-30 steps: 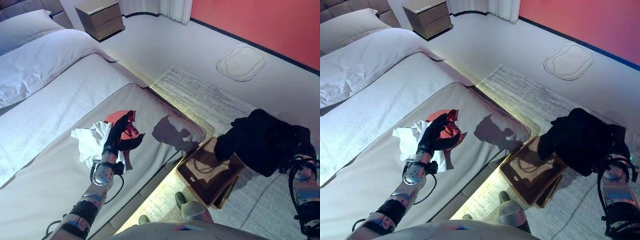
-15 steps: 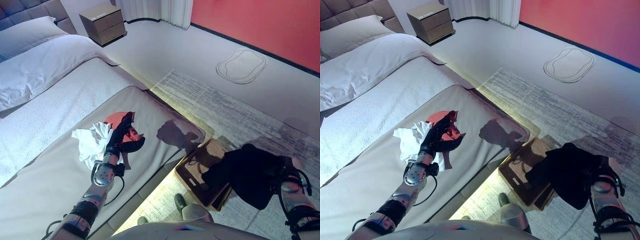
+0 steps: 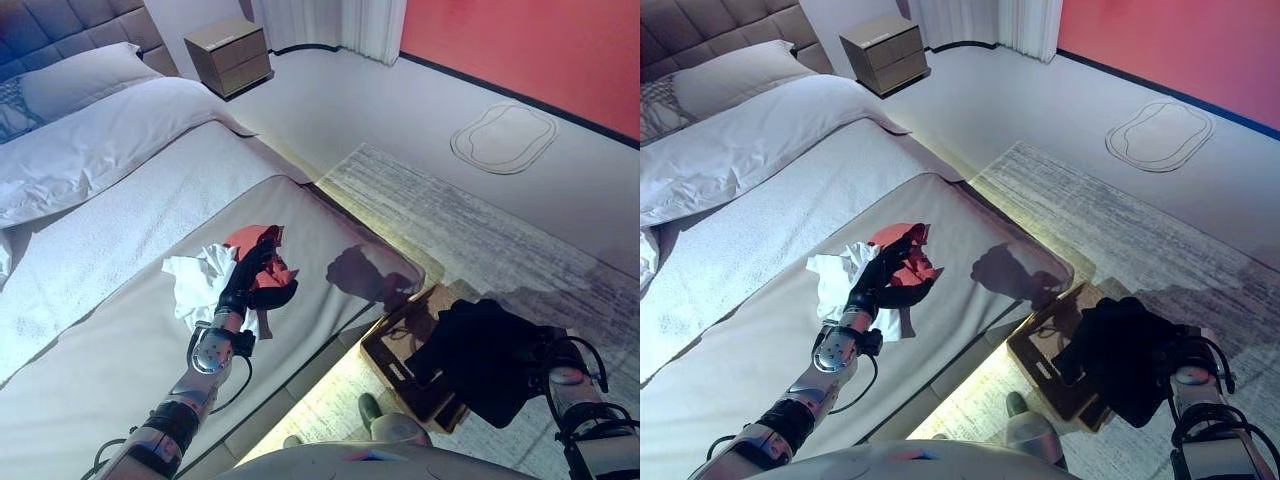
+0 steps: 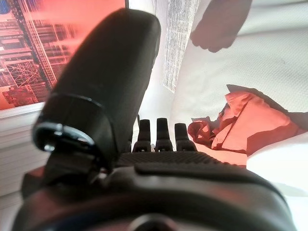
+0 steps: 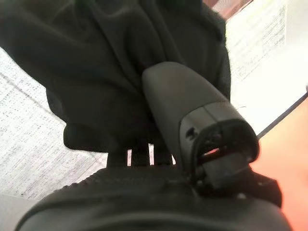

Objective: Pick up the clothes from the bed and place them into the basket

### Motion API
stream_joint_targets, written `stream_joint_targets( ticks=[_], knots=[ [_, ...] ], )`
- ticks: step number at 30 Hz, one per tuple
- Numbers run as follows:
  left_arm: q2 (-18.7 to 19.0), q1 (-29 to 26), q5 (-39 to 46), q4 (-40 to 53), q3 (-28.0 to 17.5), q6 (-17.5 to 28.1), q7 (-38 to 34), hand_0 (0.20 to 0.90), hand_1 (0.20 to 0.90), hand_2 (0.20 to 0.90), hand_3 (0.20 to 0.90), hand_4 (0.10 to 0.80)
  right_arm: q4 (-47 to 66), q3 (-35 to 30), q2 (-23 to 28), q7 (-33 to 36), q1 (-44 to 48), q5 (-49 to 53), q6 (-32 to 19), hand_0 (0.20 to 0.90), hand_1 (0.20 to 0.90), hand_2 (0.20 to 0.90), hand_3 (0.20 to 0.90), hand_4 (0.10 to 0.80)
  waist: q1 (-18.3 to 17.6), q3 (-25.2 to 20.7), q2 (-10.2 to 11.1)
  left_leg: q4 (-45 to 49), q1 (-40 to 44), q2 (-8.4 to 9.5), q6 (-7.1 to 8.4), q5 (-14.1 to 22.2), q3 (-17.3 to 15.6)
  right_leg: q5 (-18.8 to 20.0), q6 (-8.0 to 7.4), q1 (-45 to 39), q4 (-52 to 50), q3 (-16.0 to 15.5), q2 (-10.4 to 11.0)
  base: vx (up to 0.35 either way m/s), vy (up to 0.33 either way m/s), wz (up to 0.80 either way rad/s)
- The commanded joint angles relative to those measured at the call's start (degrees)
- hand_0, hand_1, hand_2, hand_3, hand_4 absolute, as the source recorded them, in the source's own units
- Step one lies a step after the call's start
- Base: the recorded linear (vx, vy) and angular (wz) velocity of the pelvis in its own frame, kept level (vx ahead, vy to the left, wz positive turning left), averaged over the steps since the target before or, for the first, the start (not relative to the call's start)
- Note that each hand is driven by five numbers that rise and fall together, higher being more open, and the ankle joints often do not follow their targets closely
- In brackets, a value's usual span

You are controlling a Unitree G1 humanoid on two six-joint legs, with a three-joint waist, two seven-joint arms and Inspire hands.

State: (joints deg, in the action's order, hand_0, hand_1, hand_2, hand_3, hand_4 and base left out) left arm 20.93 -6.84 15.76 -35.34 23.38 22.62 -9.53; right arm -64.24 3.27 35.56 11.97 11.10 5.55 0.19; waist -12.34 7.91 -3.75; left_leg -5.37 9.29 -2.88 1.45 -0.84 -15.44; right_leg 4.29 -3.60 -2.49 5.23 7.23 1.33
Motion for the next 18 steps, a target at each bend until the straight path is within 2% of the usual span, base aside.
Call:
stream_joint_targets(
  ticks=[1, 14, 18],
  knots=[
    [1.6, -6.9, 0.3, -0.3, 0.9, 6.0, -0.2, 0.9, 0.9, 0.9, 0.9, 0.8, -2.0, 0.7, 2.7, 2.5, 6.9, -1.3, -4.7, 0.9, 0.9, 0.9, 0.9, 0.8, 1.6, -2.0, 2.2, 3.0, 0.4, -2.28, 0.25, 7.2, -0.6, -1.7, -2.36, 2.7, -3.3, 0.2, 1.5, 0.0, 0.0, 0.0],
    [1.9, -6.8, 0.3, -1.0, 0.3, 6.4, 0.4, 0.9, 0.9, 0.9, 0.9, 0.8, -1.3, 1.6, 1.8, 1.7, 6.1, -1.5, -4.4, 0.9, 0.9, 0.9, 0.9, 0.8, 2.6, -1.9, 3.0, 2.4, 0.5, -2.41, 0.3, 6.8, 0.4, -1.7, -2.34, 2.3, -3.2, -0.2, 1.6, 0.002, 0.001, 0.01],
    [1.9, -6.3, 0.3, -0.8, -0.3, 6.4, -0.1, 0.9, 0.9, 0.9, 0.9, 0.8, 1.2, 2.0, 2.1, 5.2, 5.8, -3.7, -5.0, 0.9, 0.9, 0.9, 0.9, 0.8, 2.9, -1.8, 3.2, 2.4, 0.5, -2.46, 0.32, 6.7, 0.9, -1.9, -2.25, 2.0, -3.3, -0.5, 1.6, 0.022, 0.01, 0.05]
  ],
)
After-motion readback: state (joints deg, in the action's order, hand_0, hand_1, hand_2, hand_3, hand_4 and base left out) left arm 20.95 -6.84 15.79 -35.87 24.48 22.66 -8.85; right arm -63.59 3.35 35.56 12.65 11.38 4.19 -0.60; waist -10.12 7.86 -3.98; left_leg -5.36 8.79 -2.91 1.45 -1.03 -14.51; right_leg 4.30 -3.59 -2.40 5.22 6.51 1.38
